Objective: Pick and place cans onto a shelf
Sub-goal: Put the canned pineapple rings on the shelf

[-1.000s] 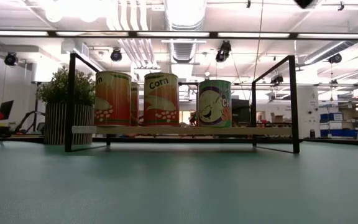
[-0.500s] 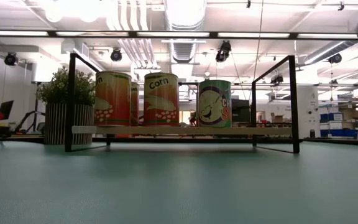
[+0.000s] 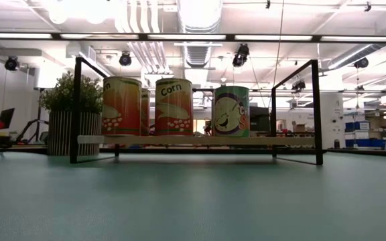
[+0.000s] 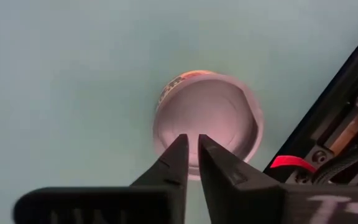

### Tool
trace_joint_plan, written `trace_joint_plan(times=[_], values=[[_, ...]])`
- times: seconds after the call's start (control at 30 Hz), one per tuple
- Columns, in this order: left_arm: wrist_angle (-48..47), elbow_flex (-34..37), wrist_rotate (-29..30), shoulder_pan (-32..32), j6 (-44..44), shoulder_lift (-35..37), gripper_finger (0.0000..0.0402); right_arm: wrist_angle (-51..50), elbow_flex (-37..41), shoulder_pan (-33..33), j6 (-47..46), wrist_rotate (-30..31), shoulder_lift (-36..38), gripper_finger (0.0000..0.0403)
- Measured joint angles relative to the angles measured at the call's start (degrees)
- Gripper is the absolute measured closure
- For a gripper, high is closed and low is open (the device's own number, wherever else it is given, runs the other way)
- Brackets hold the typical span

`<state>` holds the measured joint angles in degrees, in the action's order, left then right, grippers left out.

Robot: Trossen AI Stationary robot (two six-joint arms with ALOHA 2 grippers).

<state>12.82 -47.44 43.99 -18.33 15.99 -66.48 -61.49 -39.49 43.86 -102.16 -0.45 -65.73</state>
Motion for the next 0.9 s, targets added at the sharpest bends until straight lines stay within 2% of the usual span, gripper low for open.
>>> trace_joint_plan(times=[0.17, 0.6, 0.73, 0.9], values=[[-0.2, 0.0, 0.0, 0.0, 0.0, 0.0, 0.0362, -0.4, -0.1, 0.0, -3.2, 0.0, 0.0, 0.0318], [-0.9, 0.0, 0.0, 0.0, 0.0, 0.0, 0.0362, -3.1, -0.1, 0.0, -8.2, -0.6, 0.0, 0.0066], [-0.9, 0.0, 0.0, 0.0, 0.0, 0.0, 0.0362, -2.4, -0.1, 0.0, -8.1, 1.3, 0.0, 0.0031], [-1.0, 0.0, 0.0, 0.0, 0.0, 0.0, 0.0362, -2.0, 0.9, 0.0, -10.2, 2.5, 0.0, 0.0026]])
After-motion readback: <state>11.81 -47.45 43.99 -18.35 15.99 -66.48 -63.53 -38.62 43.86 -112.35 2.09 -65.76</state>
